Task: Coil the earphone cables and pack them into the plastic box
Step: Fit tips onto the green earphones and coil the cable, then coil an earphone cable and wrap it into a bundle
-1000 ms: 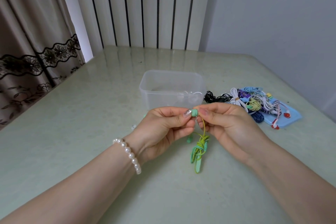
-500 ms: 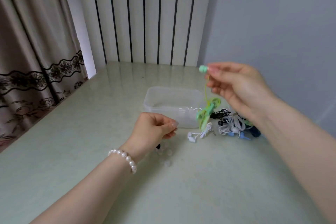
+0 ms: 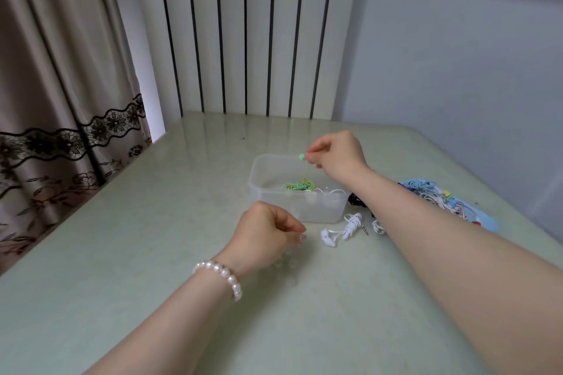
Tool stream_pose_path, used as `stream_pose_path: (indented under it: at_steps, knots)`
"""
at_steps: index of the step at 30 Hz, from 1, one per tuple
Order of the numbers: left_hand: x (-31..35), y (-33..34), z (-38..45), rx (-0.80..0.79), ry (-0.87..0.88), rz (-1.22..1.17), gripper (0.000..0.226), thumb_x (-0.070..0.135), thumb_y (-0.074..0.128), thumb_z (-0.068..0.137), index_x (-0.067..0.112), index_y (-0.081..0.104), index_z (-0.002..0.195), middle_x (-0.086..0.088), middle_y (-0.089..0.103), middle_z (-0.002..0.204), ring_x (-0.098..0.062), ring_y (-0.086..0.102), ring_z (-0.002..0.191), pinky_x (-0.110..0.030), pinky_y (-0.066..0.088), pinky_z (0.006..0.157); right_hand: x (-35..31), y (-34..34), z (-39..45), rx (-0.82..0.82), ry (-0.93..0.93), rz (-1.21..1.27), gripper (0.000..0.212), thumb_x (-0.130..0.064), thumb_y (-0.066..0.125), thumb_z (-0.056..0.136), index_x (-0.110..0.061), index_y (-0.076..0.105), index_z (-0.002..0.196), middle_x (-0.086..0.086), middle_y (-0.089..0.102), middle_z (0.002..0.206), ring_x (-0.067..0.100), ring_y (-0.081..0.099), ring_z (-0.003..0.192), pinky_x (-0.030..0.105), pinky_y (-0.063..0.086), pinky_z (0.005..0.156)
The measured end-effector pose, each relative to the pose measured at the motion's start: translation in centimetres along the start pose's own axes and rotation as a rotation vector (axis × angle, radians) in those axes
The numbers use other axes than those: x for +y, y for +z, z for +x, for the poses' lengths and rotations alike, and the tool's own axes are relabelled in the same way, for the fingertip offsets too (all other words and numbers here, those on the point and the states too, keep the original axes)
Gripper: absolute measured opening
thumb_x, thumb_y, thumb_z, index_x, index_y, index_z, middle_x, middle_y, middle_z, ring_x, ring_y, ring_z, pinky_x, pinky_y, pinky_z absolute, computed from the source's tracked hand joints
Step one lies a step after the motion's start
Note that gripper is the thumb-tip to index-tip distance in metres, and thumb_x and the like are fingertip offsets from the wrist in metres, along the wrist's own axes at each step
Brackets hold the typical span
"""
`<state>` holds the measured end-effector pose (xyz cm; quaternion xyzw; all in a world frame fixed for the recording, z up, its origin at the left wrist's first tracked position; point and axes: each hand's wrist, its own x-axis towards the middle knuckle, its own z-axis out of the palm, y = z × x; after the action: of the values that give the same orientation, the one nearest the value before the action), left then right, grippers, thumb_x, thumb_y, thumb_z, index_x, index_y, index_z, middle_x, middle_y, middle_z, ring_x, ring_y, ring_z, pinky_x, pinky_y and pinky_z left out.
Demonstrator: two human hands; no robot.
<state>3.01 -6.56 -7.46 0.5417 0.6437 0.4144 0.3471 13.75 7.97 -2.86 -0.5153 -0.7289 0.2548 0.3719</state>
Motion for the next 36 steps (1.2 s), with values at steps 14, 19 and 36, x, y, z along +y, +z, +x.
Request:
stream_pose_path:
  at_steps: [14, 19, 36]
  knots:
    - [-0.6, -1.2, 0.6, -0.006, -0.055, 0.102, 0.016, -0.001, 0.069, 0.075, 0.014, 0.071, 0.069, 0.015, 0.057, 0.042, 0.004, 0.049, 0.034, -0.008, 0.035, 0.037, 2.7, -3.3, -8.2, -0.331, -0.433, -0.586, 0.012, -0.021, 0.062, 0.084, -0.017, 0.073, 0.089, 0.002, 0.068, 0.091, 0.019, 0.049, 0.095, 0.033, 0.041, 0.085]
    - [-0.5, -1.6, 0.7, 0.031, -0.056, 0.112, 0.011, 0.006, 0.070, 0.077, 0.017, 0.071, 0.075, 0.009, 0.062, 0.056, -0.001, 0.043, 0.031, -0.010, 0.028, 0.031, 4.1, -2.9, -10.6, -0.269, -0.464, -0.659, 0.024, -0.038, 0.061, 0.083, -0.020, 0.072, 0.095, 0.000, 0.063, 0.094, 0.018, 0.044, 0.098, 0.028, 0.031, 0.085]
    - [0.2, -1.6, -0.1, -0.191, 0.136, 0.334, 0.010, 0.011, 0.076, 0.073, 0.020, 0.075, 0.072, 0.000, 0.062, 0.067, -0.017, 0.056, 0.058, -0.025, 0.047, 0.047, 6.0, -2.9, -12.0, -0.238, -0.233, 0.007, 0.004, -0.011, 0.068, 0.080, -0.009, 0.070, 0.082, -0.001, 0.061, 0.069, -0.004, 0.049, 0.058, 0.007, 0.034, 0.057]
